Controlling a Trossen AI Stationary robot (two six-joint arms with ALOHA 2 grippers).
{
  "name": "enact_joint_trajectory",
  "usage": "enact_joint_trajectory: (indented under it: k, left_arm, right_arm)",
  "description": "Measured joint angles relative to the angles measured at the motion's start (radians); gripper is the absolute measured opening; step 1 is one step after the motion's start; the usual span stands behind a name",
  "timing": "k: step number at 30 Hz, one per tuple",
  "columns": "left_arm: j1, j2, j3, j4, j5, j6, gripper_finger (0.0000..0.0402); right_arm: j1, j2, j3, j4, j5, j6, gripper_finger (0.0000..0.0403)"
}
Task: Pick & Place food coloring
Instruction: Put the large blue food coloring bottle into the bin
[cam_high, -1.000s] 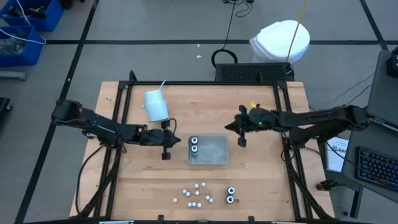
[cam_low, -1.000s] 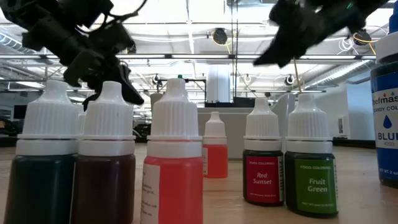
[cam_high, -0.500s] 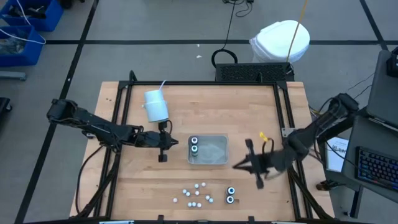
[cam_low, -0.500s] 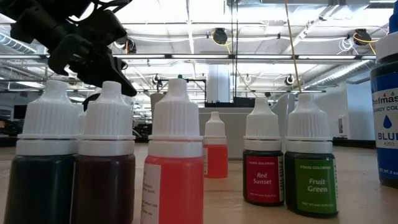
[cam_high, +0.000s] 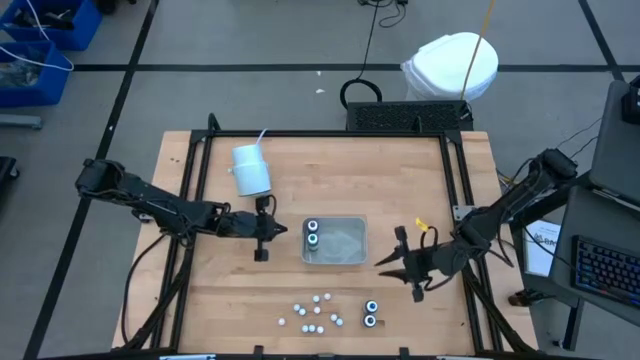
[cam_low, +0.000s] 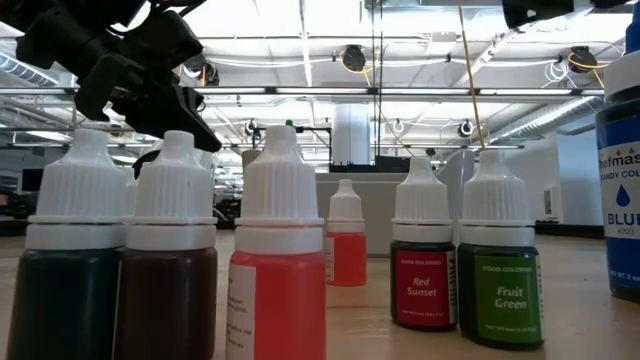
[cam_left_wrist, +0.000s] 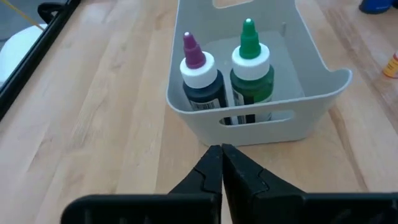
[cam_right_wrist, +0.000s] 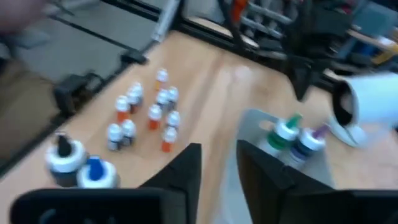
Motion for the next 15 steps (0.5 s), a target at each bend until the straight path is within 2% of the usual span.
enact_joint_trajectory:
  k: [6, 12, 15]
  left_arm:
    - [0.0, 0.0, 0.0, 0.005, 0.0, 0.012, 0.0036]
    - [0.0, 0.0, 0.0, 0.023, 0.0, 0.011, 0.0037]
    - [0.0, 0.0, 0.0, 0.023, 0.0, 0.011, 0.0037]
  right_arm:
    - [-0.005, -0.005, -0.144, 0.292, -0.172, -0.029, 0.0158]
    - [-0.05, -0.033, -0.282, 0.432, -0.123, 0.024, 0.0212]
    - [-0.073, -0.033, -0.316, 0.452, -0.199, 0.088, 0.0228]
